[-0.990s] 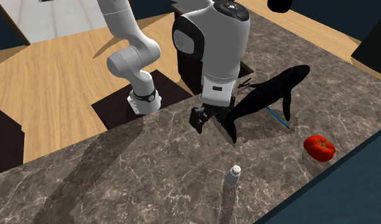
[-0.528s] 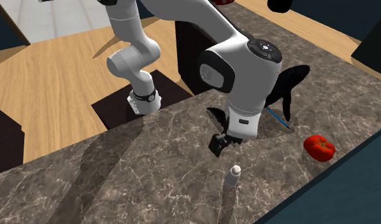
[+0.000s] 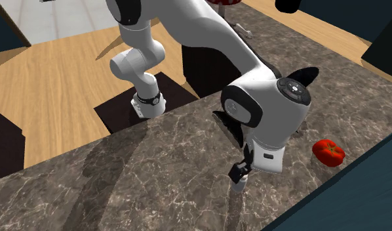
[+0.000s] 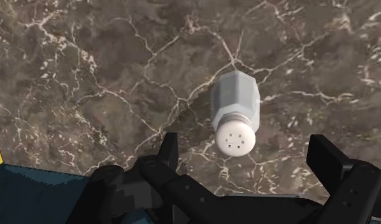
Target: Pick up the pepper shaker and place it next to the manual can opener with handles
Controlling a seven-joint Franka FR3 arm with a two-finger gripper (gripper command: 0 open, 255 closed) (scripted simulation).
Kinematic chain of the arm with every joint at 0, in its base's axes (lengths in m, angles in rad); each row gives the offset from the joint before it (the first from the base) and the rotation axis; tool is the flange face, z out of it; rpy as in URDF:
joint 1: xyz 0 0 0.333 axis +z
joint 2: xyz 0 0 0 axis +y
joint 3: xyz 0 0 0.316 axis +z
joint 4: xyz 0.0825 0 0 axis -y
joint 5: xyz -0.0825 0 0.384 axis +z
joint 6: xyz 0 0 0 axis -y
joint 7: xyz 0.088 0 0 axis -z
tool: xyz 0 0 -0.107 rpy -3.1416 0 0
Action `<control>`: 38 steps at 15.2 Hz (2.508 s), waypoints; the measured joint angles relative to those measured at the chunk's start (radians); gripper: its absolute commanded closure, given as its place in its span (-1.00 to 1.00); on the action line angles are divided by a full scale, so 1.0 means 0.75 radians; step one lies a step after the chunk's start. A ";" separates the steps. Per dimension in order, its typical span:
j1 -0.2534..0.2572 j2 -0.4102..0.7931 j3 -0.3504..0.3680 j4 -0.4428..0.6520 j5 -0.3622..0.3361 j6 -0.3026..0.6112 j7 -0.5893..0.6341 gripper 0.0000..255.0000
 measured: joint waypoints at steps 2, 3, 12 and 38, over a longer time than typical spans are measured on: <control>-0.002 0.019 -0.002 -0.011 -0.002 0.031 0.001 -1.00; -0.004 0.025 -0.003 -0.018 -0.003 0.043 0.000 -1.00; -0.006 0.049 -0.005 -0.032 -0.006 0.082 0.003 1.00; -0.005 -0.048 -0.001 0.109 0.011 -0.154 -0.030 1.00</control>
